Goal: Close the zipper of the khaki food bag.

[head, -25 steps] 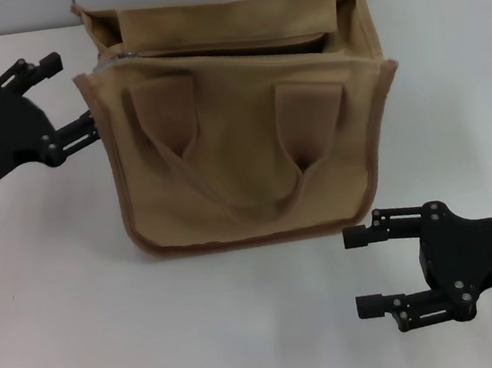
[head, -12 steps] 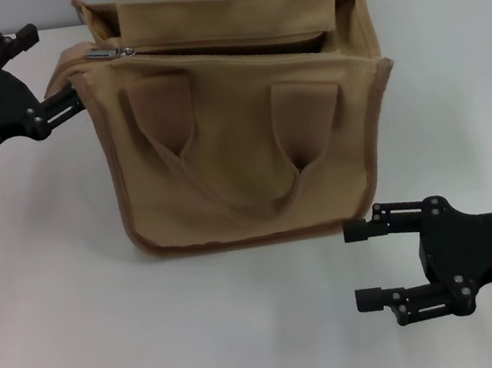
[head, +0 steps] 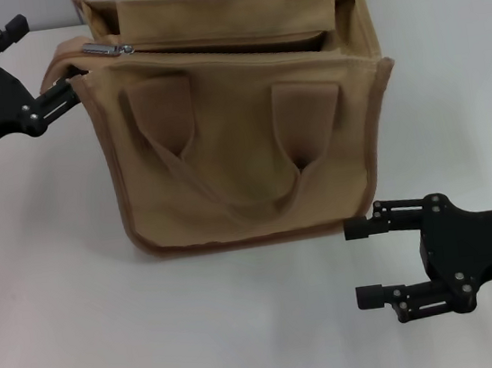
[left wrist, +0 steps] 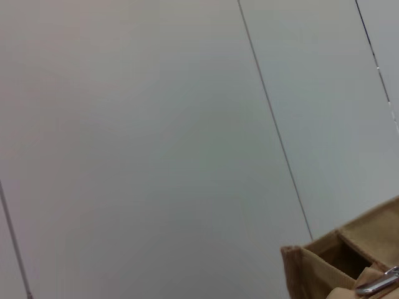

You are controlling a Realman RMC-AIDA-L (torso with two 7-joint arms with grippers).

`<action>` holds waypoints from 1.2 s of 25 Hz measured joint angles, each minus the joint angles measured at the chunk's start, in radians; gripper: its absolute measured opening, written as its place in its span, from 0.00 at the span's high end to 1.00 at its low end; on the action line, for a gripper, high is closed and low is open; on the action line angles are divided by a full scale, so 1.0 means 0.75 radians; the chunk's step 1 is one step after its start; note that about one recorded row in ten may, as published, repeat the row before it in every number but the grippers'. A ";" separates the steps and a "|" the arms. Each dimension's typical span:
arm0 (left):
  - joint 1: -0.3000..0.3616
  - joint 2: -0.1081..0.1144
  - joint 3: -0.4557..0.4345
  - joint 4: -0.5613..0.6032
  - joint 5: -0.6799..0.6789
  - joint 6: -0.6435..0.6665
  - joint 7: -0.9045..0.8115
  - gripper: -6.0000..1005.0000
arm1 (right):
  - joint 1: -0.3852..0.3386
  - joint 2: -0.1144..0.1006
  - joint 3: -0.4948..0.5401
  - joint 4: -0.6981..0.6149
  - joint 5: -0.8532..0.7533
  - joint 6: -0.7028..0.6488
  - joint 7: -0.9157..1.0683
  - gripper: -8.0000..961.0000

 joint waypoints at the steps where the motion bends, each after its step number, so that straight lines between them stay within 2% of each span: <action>1: 0.000 0.000 0.003 0.000 0.002 0.000 0.004 0.19 | -0.001 0.000 0.000 0.000 0.000 -0.001 0.000 0.21; 5: 0.004 0.001 0.020 -0.001 0.004 0.009 0.033 0.19 | -0.002 0.001 0.000 0.000 0.002 -0.003 0.000 0.21; 15: 0.026 0.002 0.024 0.001 0.008 0.073 0.107 0.62 | -0.006 0.002 0.000 0.002 0.016 -0.006 0.000 0.21; 22: 0.035 0.002 0.024 0.001 0.009 0.098 0.107 0.83 | -0.011 0.002 0.000 0.005 0.016 -0.006 0.000 0.21; 30: 0.039 0.002 0.015 0.014 -0.005 0.173 0.098 0.96 | -0.017 0.002 0.000 0.008 0.080 -0.040 -0.007 0.21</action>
